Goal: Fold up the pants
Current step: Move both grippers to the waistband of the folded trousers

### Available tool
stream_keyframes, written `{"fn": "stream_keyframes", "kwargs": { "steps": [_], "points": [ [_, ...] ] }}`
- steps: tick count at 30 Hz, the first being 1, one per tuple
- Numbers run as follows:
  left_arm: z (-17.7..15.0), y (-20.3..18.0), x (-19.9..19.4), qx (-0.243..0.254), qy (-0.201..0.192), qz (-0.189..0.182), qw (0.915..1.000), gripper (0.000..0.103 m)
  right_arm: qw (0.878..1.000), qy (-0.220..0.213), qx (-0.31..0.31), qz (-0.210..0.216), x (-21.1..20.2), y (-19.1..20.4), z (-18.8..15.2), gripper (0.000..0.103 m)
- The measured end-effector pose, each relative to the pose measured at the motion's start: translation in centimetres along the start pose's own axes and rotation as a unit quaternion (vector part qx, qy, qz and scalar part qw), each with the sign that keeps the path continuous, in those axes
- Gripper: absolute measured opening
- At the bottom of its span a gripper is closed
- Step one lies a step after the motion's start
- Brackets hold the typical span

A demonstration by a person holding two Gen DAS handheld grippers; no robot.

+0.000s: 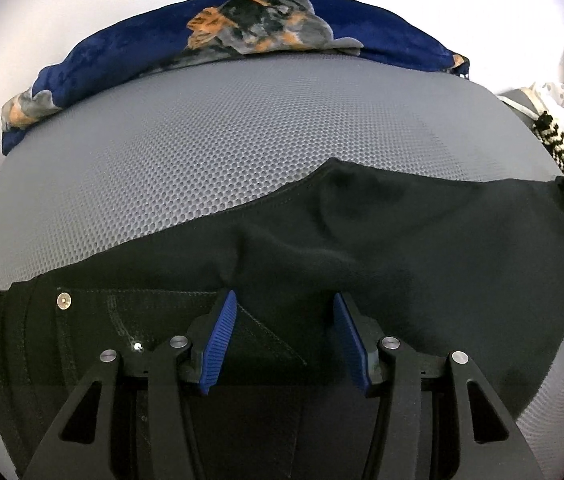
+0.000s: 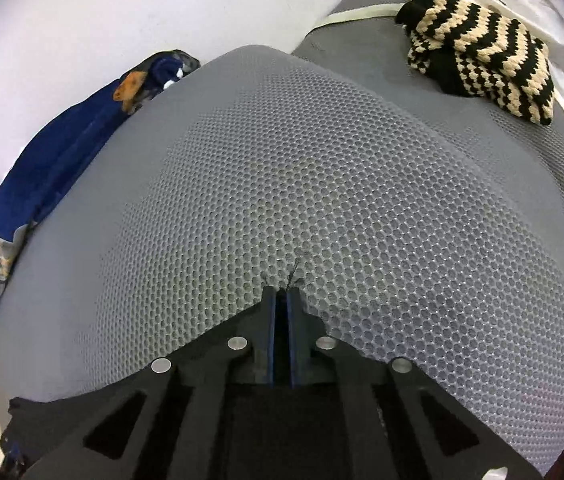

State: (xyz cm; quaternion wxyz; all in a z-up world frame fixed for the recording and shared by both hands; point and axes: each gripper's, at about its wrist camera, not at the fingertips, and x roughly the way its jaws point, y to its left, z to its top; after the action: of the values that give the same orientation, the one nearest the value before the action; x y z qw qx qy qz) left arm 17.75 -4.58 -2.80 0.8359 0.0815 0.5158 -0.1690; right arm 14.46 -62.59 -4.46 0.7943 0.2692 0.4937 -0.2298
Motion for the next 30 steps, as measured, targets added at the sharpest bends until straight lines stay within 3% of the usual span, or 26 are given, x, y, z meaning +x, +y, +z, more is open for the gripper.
{"fn": "stream_keyframes", "kwargs": {
  "steps": [1, 3, 6, 9, 13, 16, 19, 23, 26, 30],
  "points": [
    [0.0, 0.2, -0.4, -0.003, -0.002, -0.005, 1.0000, 0.052, 1.000, 0.000, -0.005, -0.007, -0.4, 0.4, 0.1, 0.022],
    [0.1, 0.7, -1.4, -0.011, -0.015, -0.014, 0.9997, 0.052, 1.000, -0.017, -0.020, -0.004, -1.9, 1.6, -0.2, 0.023],
    [0.0, 2.0, -3.1, -0.020, -0.030, -0.009, 0.9993, 0.053, 0.996, -0.024, -0.070, 0.050, -4.2, 5.8, -1.1, 0.023],
    [-0.2, 3.7, -4.2, -0.028, -0.035, 0.007, 0.9990, 0.054, 0.983, -0.006, -0.146, 0.110, -5.1, 12.0, -3.3, 0.023],
    [-1.0, 6.6, -5.2, -0.052, -0.035, 0.034, 0.9975, 0.054, 0.947, 0.043, -0.258, 0.188, -4.4, 21.7, -7.9, 0.029],
    [-1.8, 9.1, -5.7, -0.080, -0.033, 0.043, 0.9953, 0.054, 0.908, 0.090, -0.330, 0.242, -3.3, 28.7, -12.1, 0.029],
    [-2.9, 10.9, -5.9, -0.094, -0.033, 0.041, 0.9941, 0.054, 0.873, 0.125, -0.386, 0.270, -2.4, 33.9, -15.5, 0.029],
    [-3.4, 11.6, -5.7, -0.099, -0.036, 0.026, 0.9941, 0.053, 0.838, 0.156, -0.443, 0.279, -0.9, 38.5, -18.8, 0.035],
    [-3.6, 11.2, -5.3, -0.082, -0.038, 0.033, 0.9953, 0.053, 0.820, 0.176, -0.467, 0.278, 0.3, 40.8, -20.4, 0.035],
    [-3.9, 11.9, -5.5, -0.087, -0.044, 0.013, 0.9951, 0.052, 0.803, 0.215, -0.479, 0.283, 2.2, 42.5, -21.6, 0.037]
  ]
}}
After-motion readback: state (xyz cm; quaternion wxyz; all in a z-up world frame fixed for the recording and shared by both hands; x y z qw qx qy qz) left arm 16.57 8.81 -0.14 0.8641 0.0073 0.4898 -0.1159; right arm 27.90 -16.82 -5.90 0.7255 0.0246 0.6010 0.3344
